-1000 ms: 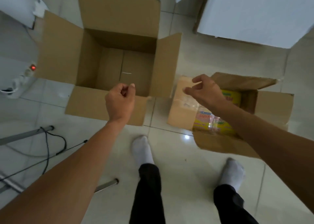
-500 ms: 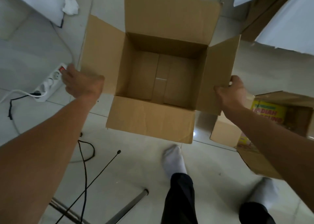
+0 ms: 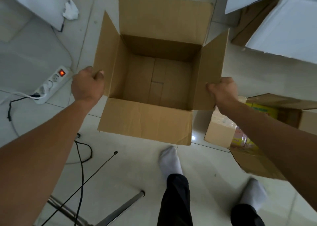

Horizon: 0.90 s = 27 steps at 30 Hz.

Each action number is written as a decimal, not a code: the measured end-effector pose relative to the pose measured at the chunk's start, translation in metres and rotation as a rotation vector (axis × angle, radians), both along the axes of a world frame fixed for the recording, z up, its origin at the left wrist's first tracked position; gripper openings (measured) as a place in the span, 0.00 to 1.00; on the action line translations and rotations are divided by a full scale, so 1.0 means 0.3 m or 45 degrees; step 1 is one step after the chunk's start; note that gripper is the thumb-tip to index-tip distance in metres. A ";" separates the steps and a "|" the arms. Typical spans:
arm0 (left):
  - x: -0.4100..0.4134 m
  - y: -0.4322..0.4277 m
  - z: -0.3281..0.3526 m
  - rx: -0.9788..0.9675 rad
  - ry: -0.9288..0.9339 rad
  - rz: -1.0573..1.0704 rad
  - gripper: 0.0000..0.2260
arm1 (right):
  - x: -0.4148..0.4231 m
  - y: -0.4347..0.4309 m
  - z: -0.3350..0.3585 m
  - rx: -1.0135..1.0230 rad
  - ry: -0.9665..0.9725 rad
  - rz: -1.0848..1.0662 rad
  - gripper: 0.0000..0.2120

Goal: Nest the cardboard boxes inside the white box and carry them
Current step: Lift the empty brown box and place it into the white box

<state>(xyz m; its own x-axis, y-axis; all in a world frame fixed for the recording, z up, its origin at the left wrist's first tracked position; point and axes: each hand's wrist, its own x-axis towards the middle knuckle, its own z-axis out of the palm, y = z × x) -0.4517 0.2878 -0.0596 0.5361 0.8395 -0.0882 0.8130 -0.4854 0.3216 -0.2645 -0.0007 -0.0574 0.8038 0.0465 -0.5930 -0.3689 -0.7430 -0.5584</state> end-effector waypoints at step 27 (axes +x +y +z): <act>0.427 -0.936 0.973 0.176 -0.502 -0.018 0.14 | 0.573 -0.939 0.934 0.189 -0.444 0.160 0.06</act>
